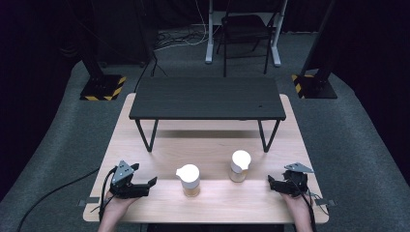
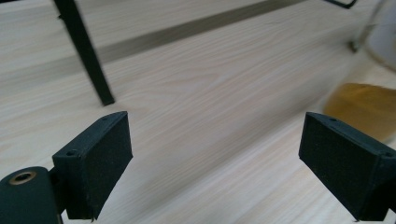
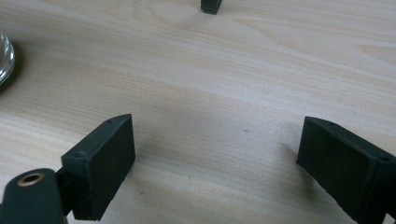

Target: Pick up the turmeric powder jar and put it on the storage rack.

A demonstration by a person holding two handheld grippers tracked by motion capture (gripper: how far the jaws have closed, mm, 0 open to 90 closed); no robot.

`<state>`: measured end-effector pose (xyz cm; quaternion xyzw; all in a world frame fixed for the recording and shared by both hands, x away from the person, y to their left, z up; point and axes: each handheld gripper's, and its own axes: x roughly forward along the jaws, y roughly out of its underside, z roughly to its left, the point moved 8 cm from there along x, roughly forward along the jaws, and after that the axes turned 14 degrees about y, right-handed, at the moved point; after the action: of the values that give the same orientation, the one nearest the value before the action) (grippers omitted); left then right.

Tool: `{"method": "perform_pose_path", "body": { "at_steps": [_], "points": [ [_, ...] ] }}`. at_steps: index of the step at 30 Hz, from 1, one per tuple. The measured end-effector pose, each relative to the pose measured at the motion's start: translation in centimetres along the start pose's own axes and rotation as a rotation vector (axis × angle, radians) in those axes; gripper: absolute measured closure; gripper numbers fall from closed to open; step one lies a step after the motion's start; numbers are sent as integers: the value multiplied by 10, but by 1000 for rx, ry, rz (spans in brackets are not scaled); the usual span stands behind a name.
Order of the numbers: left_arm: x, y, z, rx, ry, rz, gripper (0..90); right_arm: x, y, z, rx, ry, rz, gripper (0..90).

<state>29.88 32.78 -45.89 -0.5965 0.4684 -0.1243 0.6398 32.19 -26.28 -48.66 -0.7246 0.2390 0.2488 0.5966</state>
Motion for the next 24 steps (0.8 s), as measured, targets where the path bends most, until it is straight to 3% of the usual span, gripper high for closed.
{"method": "perform_pose_path", "body": {
  "at_steps": [10,24],
  "points": [
    [-1,-11,-12,50,106,-26,88,0,0,0,0,0,0,100],
    [5,-19,-21,75,199,-55,86,0,0,0,3,2,1,100]
  ]
}}
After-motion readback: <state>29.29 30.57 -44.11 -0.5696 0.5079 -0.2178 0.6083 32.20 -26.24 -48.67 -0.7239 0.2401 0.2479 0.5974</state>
